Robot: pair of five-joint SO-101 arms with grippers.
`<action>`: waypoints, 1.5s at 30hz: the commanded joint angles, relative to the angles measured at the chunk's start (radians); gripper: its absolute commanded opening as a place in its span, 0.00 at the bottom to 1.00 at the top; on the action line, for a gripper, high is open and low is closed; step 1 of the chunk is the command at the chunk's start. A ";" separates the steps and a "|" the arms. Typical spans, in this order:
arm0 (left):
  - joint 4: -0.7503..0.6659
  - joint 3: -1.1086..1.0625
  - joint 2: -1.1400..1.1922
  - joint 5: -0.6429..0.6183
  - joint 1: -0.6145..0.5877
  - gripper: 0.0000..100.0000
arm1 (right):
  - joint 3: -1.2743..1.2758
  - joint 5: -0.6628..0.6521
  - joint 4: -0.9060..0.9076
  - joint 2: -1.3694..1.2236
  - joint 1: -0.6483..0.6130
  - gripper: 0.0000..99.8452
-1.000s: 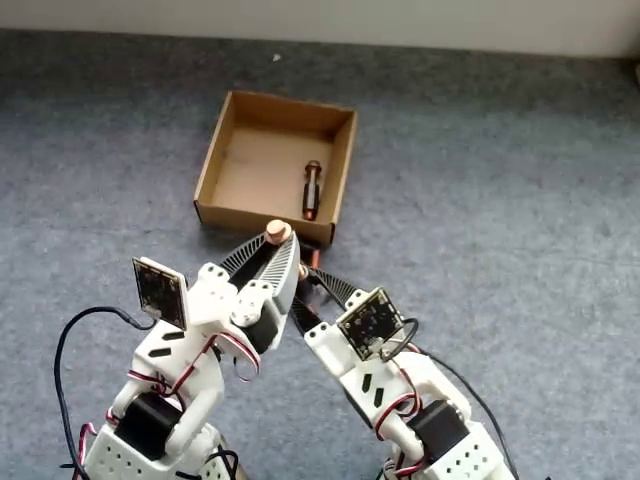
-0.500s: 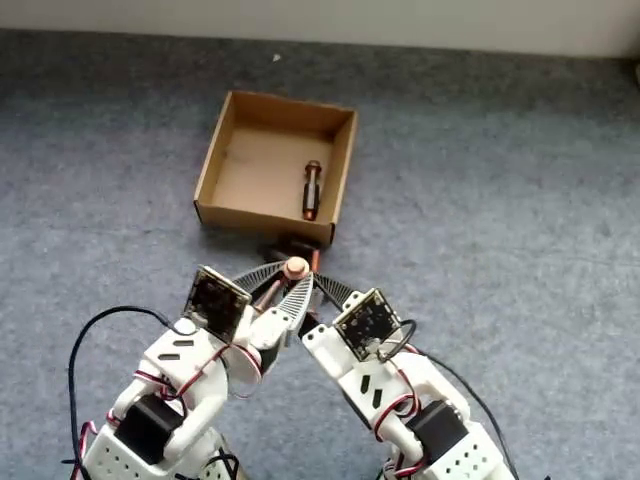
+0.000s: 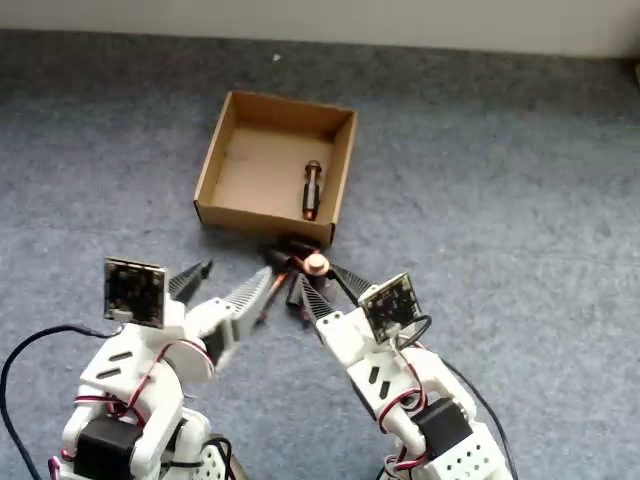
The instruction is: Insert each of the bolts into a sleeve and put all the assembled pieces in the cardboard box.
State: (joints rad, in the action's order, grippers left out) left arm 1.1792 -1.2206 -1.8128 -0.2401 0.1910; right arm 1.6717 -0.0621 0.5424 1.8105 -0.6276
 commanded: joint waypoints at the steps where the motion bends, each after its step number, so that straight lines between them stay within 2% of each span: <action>1: -0.002 -0.067 -0.002 -0.006 -0.174 0.28 | 0.091 0.018 0.045 0.013 0.044 0.00; 7: -0.044 -0.223 -0.002 -0.008 -0.329 0.28 | -0.134 0.014 0.136 -0.059 0.042 0.00; 12: -0.176 -0.369 -0.002 -0.008 -0.340 0.28 | -0.403 0.018 0.107 -0.435 0.042 0.00; 21: -0.212 -0.395 -0.002 -0.008 -0.340 0.28 | -0.788 0.012 -0.266 -1.109 0.048 0.00; 33: -0.212 -0.395 -0.002 -0.008 -0.340 0.28 | -1.089 0.014 -0.644 -1.727 0.125 0.01; 36: -0.212 -0.395 -0.002 -0.008 -0.340 0.28 | -1.139 0.017 -0.636 -1.827 0.148 0.03; 41: -0.212 -0.395 -0.002 -0.006 -0.340 0.28 | -1.171 0.018 -0.536 -1.848 0.154 0.17; 45: -0.212 -0.395 -0.002 -0.006 -0.340 0.28 | -1.165 0.018 -0.432 -1.751 0.154 0.17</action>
State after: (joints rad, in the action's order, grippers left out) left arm 0.9858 -1.6195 -1.8098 -0.2401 -0.1358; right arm 0.5531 -0.0529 0.0422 -0.0506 -0.4879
